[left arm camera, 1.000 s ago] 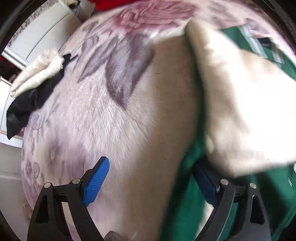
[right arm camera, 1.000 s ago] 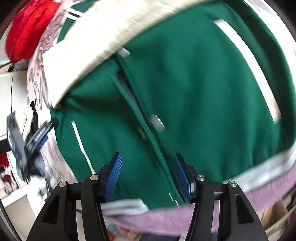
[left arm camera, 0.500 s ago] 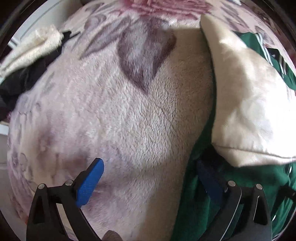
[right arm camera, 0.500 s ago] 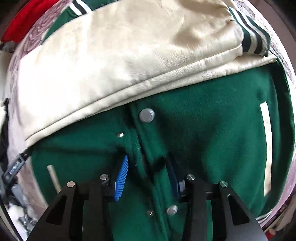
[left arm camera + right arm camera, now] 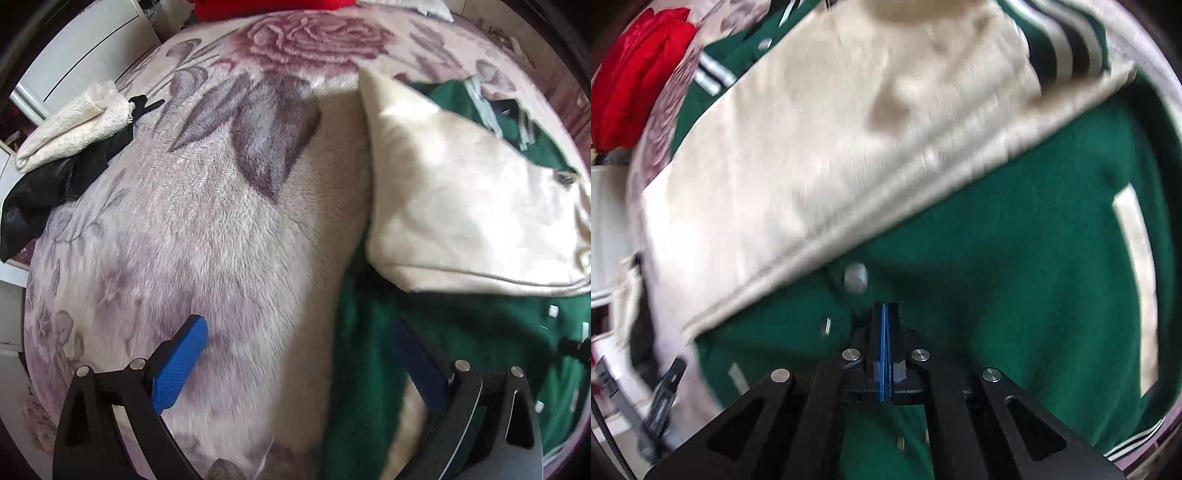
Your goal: Fold large clothes
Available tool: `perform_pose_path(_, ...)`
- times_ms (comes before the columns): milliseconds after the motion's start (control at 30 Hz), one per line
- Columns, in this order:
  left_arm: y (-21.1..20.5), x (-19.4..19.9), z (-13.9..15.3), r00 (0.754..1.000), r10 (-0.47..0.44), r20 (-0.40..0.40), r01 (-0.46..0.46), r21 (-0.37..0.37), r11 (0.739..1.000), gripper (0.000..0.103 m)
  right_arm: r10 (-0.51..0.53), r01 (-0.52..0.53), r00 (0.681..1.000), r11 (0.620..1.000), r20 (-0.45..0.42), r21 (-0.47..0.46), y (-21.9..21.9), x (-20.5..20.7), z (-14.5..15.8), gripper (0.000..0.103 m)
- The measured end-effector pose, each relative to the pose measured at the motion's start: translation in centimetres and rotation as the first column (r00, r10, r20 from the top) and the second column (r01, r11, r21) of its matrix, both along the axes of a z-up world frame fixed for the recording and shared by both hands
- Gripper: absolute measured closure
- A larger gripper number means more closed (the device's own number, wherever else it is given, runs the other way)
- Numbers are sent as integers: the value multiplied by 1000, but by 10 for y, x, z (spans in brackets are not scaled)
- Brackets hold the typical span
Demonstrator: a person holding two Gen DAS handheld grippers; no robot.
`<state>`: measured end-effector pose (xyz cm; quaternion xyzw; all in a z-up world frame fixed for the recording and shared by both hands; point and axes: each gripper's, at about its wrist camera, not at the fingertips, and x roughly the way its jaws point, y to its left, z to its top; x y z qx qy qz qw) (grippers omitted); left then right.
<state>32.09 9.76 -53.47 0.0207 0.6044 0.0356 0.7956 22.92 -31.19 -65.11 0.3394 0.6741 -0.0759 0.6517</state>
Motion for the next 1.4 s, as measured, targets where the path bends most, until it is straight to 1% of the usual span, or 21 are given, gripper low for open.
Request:
perform_pose_path(100, -12, -16, 19, 1000, -10, 6, 10, 9, 1000, 0, 36, -37, 999, 999, -34, -19, -25, -40, 30, 100)
perform_pose_path(167, -27, -28, 30, 1000, -19, -11, 19, 21, 1000, 0, 46, -50, 998, 996, -52, -79, -40, -83, 51, 89)
perform_pose_path(233, -37, -34, 36, 1000, -26, -14, 27, 21, 999, 0, 63, -73, 995, 986, -72, -148, -59, -100, 76, 43)
perform_pose_path(300, -54, -44, 45, 1000, -12, -5, 12, 36, 999, 0, 80, -97, 993, 972, -87, -214, -109, -120, 96, 32)
perform_pose_path(367, -69, -53, 49, 1000, 25, 5, -25, 61, 998, 0, 104, -125, 990, 964, -98, -236, -150, -134, 107, 32)
perform_pose_path(433, -88, -61, 46, 998, 69, -6, -68, 80, 994, 0, 139, -161, 985, 955, -104, -248, -170, -123, 100, 32)
perform_pose_path(533, -122, -76, 36, 987, 155, -34, -149, 149, 978, 0, 177, -191, 981, 950, -78, -247, -146, -61, 63, 31)
perform_pose_path(667, -158, -94, 28, 964, 262, -47, -246, 217, 945, 0, 283, -284, 958, 923, -44, -259, -173, -1, 16, 32)
perform_pose_path(767, -180, -105, 21, 944, 325, -59, -304, 229, 925, 0, 364, -355, 931, 912, 10, -204, -185, 31, -11, 32)
perform_pose_path(800, -186, -108, 20, 941, 332, -58, -311, 230, 922, 0, 396, -385, 918, 898, 9, -213, -186, 36, -16, 36)
perform_pose_path(833, -192, -111, 19, 940, 337, -52, -315, 245, 917, 0, 413, -398, 911, 881, 6, -255, -189, 40, -21, 62)
perform_pose_path(867, -197, -113, 17, 941, 336, -47, -313, 262, 913, 0, 397, -376, 918, 877, 11, -300, -196, 39, -23, 60)
perform_pose_path(900, -201, -115, 15, 941, 335, -43, -310, 284, 907, 0, 319, -298, 947, 923, 48, -244, -217, 35, -29, 60)
perform_pose_path(933, -203, -116, 15, 941, 336, -39, -309, 301, 902, 0, 269, -254, 962, 947, 54, -195, -227, 31, -34, 60)
perform_pose_path(967, -204, -118, 15, 940, 341, -30, -314, 319, 894, 0, 252, -241, 966, 956, 51, -166, -234, 28, -34, 60)
perform_pose_path(1067, -195, -113, 21, 924, 381, 6, -361, 335, 870, 0, 322, -322, 946, 937, -28, -138, -232, 27, -18, 57)
perform_pose_path(1100, -189, -107, 23, 913, 408, 13, -390, 320, 863, 0, 316, -318, 948, 945, -37, -77, -238, 25, -5, 57)
perform_pose_path(1200, -172, -71, 23, 891, 452, 45, -443, 300, 845, 0, 330, -332, 943, 943, 46, 28, -244, 36, 43, 55)
perform_pose_path(1233, -166, -52, 19, 890, 451, 57, -444, 325, 835, 0, 344, -348, 936, 937, 75, 40, -241, 44, 55, 44)
perform_pose_path(1300, -155, -19, 8, 887, 457, 63, -450, 343, 825, 0, 388, -405, 909, 908, 154, 103, -222, 79, 77, 36)
perform_pose_path(1400, -135, 27, -16, 876, 479, 56, -467, 350, 812, 0, 417, -466, 876, 862, 244, 200, -173, 149, 81, 36)
